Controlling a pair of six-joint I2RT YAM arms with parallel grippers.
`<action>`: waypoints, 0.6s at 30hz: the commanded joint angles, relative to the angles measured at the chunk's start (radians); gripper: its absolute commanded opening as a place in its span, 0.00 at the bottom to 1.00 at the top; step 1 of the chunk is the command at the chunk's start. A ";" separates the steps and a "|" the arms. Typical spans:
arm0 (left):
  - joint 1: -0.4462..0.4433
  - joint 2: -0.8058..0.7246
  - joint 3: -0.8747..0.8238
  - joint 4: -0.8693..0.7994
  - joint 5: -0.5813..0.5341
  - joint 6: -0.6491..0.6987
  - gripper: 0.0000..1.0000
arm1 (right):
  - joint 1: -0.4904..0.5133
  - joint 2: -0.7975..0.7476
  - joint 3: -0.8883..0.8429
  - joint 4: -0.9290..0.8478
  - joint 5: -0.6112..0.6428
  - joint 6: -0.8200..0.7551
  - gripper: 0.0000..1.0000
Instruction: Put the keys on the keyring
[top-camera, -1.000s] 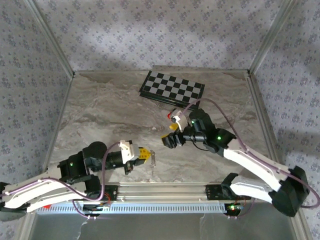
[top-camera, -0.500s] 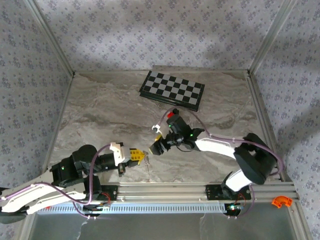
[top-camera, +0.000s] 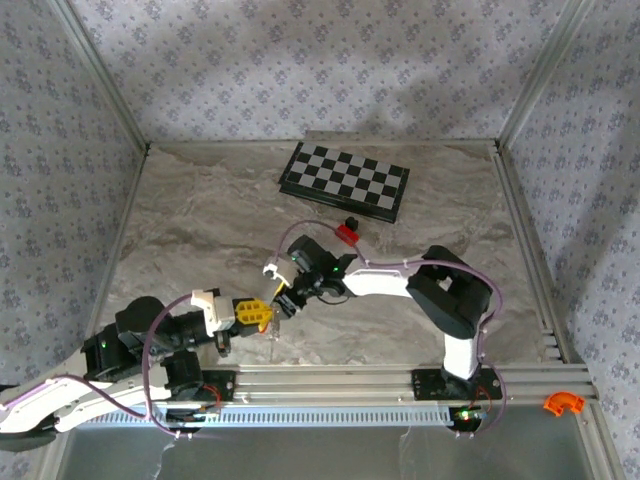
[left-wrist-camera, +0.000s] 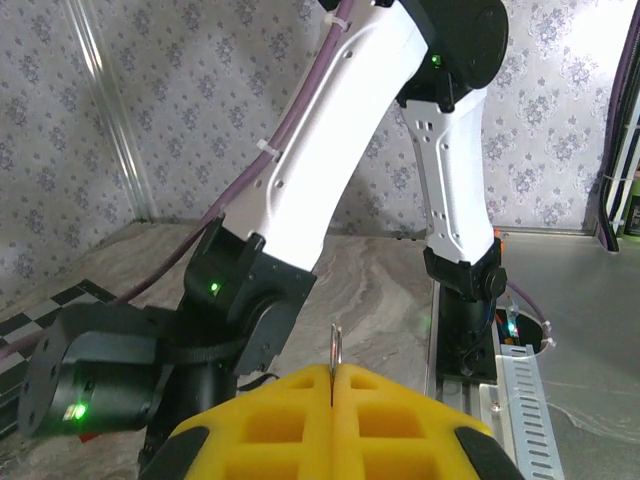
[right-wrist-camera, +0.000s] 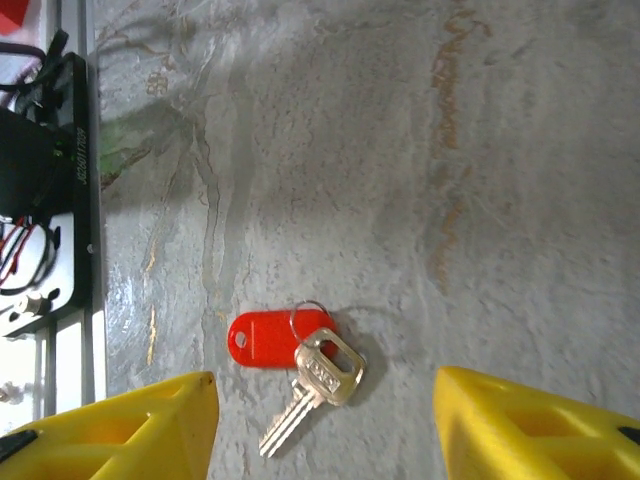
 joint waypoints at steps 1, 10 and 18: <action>-0.003 -0.019 0.039 0.021 0.003 0.001 0.00 | 0.029 0.031 0.053 -0.082 0.050 -0.039 0.54; -0.003 -0.050 0.028 0.032 0.001 0.004 0.00 | 0.087 0.080 0.154 -0.185 0.158 -0.074 0.48; -0.005 -0.075 0.016 0.041 0.002 0.003 0.00 | 0.128 0.120 0.229 -0.269 0.271 -0.108 0.45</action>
